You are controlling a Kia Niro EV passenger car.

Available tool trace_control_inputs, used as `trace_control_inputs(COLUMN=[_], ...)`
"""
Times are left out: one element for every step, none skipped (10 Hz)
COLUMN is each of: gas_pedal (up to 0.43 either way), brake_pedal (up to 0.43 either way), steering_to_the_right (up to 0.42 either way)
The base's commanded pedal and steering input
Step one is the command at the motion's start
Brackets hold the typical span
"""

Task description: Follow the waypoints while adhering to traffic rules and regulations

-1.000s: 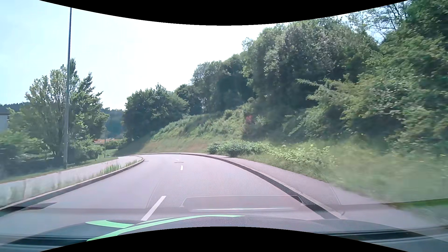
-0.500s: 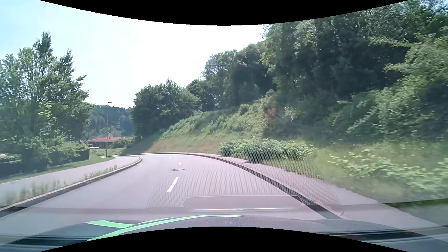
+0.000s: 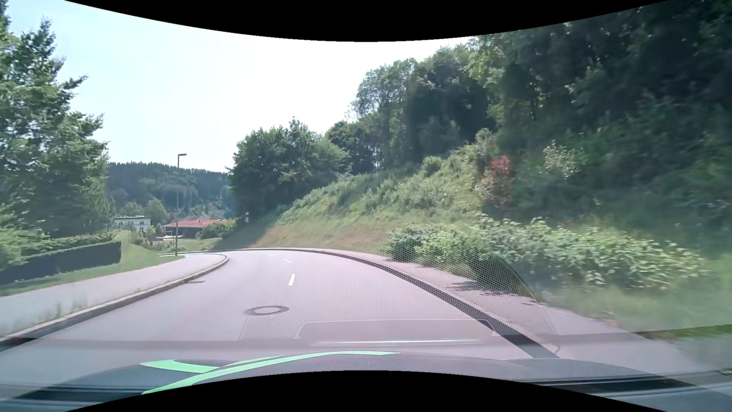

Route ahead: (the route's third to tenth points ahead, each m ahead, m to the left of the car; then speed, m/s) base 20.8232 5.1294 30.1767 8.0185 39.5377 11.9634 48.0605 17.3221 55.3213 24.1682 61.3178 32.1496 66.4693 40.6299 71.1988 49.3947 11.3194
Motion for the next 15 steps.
trace_control_inputs(gas_pedal=[0.000, 0.000, 0.000, 0.000, 0.000, 0.000, 0.000, 0.000, 0.000, 0.000, 0.000, 0.000, 0.000, 0.000, 0.000], brake_pedal=[0.000, 0.000, 0.000, 0.000, 0.000, 0.000, 0.000, 0.000, 0.000, 0.000, 0.000, 0.000, 0.000, 0.000, 0.000], steering_to_the_right=[-0.065, -0.067, -0.069, -0.068, -0.069, -0.068, -0.068, -0.069, -0.069, -0.069, -0.068, -0.068, -0.069, -0.069, -0.068])
